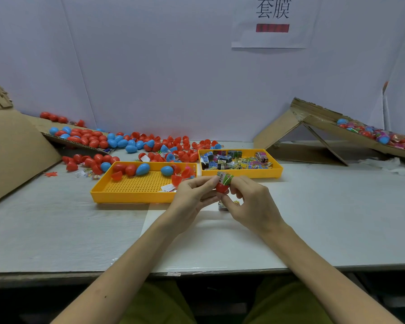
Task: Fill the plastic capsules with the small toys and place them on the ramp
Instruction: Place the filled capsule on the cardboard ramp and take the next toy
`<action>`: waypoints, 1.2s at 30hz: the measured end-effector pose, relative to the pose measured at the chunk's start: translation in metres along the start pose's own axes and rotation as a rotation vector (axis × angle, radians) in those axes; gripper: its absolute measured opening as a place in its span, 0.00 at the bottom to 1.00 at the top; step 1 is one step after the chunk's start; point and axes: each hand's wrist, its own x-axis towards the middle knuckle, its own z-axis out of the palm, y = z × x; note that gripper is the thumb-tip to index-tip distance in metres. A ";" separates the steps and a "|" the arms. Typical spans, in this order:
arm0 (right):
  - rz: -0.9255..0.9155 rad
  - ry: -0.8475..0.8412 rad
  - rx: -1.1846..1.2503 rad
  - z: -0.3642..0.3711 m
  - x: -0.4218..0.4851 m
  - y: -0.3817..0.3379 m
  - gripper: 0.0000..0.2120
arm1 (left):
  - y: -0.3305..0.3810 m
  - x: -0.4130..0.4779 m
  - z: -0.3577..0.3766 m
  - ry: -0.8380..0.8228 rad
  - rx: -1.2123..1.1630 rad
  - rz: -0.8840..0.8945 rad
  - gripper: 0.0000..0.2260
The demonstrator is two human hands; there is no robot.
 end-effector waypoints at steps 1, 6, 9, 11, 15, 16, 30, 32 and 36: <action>0.007 0.002 0.004 0.000 0.000 0.000 0.12 | 0.000 0.000 0.000 -0.009 -0.010 -0.010 0.17; 0.038 -0.010 0.016 -0.001 0.000 0.000 0.11 | 0.001 0.000 -0.001 -0.030 -0.032 -0.025 0.17; 0.018 -0.024 0.008 0.001 -0.001 -0.002 0.10 | 0.001 0.000 -0.001 -0.036 -0.048 -0.023 0.16; 0.019 -0.028 0.008 0.001 -0.002 -0.002 0.09 | 0.001 -0.001 -0.001 -0.034 -0.057 -0.026 0.16; 0.003 -0.046 0.005 0.001 -0.002 -0.001 0.06 | 0.001 -0.001 -0.002 -0.036 -0.075 -0.032 0.17; -0.003 -0.049 0.000 0.001 -0.002 -0.001 0.05 | 0.000 -0.001 -0.002 -0.035 -0.078 -0.034 0.17; 0.043 -0.056 -0.004 0.003 -0.003 -0.002 0.08 | -0.003 -0.002 -0.001 -0.015 0.021 -0.018 0.15; 0.033 -0.070 -0.005 0.002 -0.003 -0.001 0.08 | -0.004 -0.002 -0.002 -0.009 0.027 -0.013 0.15; 0.014 -0.077 -0.023 0.004 -0.003 0.001 0.06 | -0.004 -0.001 -0.001 -0.005 0.037 -0.012 0.15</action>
